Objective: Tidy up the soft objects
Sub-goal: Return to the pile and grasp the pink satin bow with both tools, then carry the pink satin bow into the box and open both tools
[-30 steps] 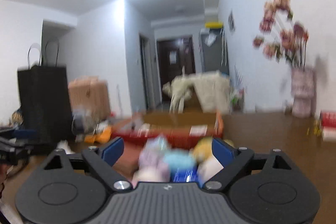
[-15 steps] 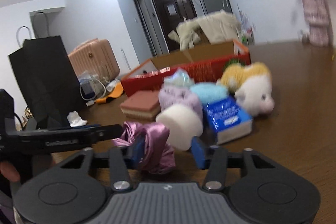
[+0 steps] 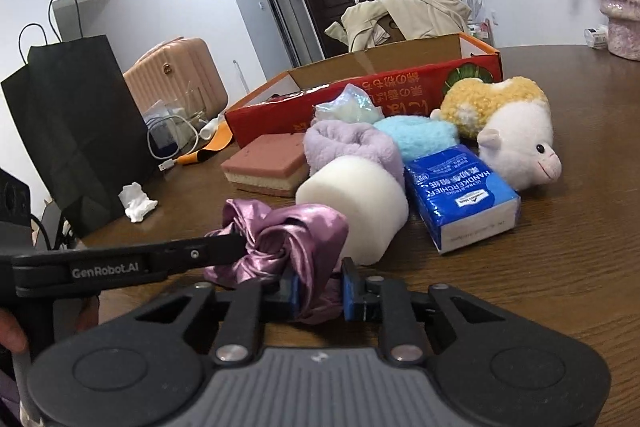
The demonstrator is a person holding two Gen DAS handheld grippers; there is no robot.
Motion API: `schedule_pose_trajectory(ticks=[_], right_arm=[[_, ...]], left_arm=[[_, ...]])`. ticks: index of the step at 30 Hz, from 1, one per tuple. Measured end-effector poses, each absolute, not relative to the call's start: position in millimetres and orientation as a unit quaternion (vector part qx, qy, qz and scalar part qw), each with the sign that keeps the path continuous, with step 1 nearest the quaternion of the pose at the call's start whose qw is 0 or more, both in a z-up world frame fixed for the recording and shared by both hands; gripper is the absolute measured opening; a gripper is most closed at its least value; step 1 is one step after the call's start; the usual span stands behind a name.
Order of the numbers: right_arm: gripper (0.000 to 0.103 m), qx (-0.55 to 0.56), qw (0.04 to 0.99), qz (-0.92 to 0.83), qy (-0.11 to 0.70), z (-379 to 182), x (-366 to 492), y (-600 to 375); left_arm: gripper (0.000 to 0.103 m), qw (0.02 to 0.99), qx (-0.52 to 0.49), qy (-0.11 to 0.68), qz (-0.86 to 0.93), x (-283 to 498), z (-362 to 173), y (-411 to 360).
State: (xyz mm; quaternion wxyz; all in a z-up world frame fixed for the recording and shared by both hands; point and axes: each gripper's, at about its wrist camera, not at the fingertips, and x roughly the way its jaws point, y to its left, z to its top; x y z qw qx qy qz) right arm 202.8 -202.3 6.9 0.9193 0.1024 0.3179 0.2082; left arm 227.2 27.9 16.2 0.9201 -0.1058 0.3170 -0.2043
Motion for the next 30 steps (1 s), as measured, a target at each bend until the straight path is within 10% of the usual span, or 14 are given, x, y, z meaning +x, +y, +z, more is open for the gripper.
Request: schedule_pose_trajectory(ticks=[16, 30], right_arm=[[0.014, 0.092, 0.936, 0.252, 0.226, 86, 189, -220], [0.014, 0.052, 0.903, 0.309, 0.292, 147, 431, -191]], left_arm=[[0.014, 0.937, -0.131, 0.221, -0.237, 204, 101, 26], [0.014, 0.952, -0.101, 0.243, -0.157, 398, 147, 35]])
